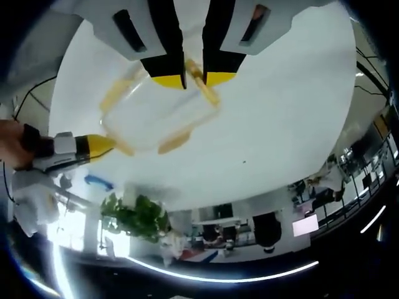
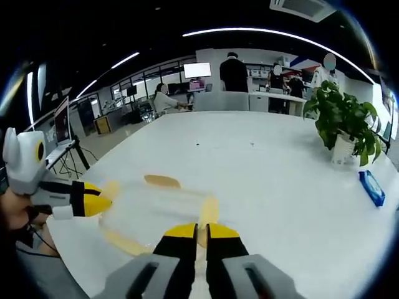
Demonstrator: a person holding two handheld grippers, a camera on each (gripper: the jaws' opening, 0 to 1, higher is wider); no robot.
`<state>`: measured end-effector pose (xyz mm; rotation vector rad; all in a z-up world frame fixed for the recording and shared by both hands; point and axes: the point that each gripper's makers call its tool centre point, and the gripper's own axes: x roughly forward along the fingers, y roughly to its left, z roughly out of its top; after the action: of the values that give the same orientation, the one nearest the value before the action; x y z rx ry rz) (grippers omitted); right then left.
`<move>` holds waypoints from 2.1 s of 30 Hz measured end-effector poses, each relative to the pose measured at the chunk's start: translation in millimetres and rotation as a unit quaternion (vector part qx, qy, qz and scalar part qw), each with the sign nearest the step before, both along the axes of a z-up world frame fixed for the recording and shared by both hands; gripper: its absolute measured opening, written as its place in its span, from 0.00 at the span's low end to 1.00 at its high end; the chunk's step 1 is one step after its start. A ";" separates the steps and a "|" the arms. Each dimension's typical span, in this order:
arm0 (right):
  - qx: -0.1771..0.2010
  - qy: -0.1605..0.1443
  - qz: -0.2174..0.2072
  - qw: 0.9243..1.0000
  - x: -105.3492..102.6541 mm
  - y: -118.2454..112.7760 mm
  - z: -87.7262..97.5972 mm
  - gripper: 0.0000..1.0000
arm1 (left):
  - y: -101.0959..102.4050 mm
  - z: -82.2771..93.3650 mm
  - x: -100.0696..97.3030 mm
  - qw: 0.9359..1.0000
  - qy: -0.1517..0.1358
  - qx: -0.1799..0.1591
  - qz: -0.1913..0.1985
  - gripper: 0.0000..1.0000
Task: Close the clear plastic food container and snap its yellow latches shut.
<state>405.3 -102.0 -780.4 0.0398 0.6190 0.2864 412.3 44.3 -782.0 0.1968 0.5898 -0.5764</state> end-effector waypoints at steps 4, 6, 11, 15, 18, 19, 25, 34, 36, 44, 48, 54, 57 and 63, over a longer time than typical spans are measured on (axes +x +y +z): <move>-0.005 0.001 0.000 1.000 2.2 -4.2 -1.6 0.00 | -4.9 -4.6 -0.2 1.000 0.008 0.002 -0.004 0.07; -0.005 0.002 0.001 1.000 3.7 -6.3 -2.5 0.00 | -6.1 -4.8 -0.4 1.000 0.009 0.001 -0.006 0.07; -0.002 0.007 0.001 1.000 4.6 -9.0 -4.7 0.00 | -8.3 -5.6 0.5 1.000 0.011 -0.002 -0.007 0.07; 0.000 0.011 0.001 1.000 5.2 -10.5 -7.7 0.00 | -9.2 -6.3 -0.2 1.000 0.015 -0.004 -0.006 0.07; -0.005 0.014 0.005 1.000 5.1 -11.8 -10.3 0.00 | -9.6 -7.0 -2.4 1.000 0.019 -0.008 -0.003 0.07; -0.006 0.015 0.007 1.000 5.2 -12.8 -10.9 0.00 | -9.6 -7.7 -3.4 1.000 0.020 -0.008 -0.003 0.07; -0.008 0.017 0.006 1.000 6.4 -16.6 -14.2 0.00 | -10.4 -11.4 -5.0 0.999 0.029 -0.015 0.002 0.07; -0.009 0.014 0.003 1.000 7.8 -21.6 -13.2 0.00 | -15.5 -15.3 -8.2 0.999 0.040 -0.020 0.004 0.08; -0.006 0.014 0.003 1.000 8.2 -21.7 -13.7 0.00 | -15.7 -20.0 -9.4 0.999 0.043 -0.015 0.004 0.08; 0.000 0.008 0.008 1.000 8.7 -19.8 -15.0 0.00 | -15.4 -20.4 -8.0 0.999 0.042 -0.024 0.010 0.07; -0.003 0.009 0.013 1.000 8.6 -16.8 -17.3 0.00 | -15.0 -20.7 -7.8 0.998 0.048 -0.024 0.016 0.07; 0.001 0.011 0.016 1.000 8.5 -18.2 -17.0 0.00 | -13.9 -21.0 -8.2 0.998 0.053 -0.035 0.026 0.06; 0.002 0.012 0.015 1.000 8.5 -17.9 -16.9 0.00 | -13.7 -21.5 -7.8 0.998 0.053 -0.035 0.027 0.06; 0.027 0.016 -0.003 1.000 9.2 -23.2 -14.8 0.00 | -8.2 -22.1 -8.4 0.997 0.059 -0.044 0.035 0.07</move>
<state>414.5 -125.2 -795.2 0.0977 0.6425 0.2962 403.8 36.1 -804.1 0.0590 0.6812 -0.5465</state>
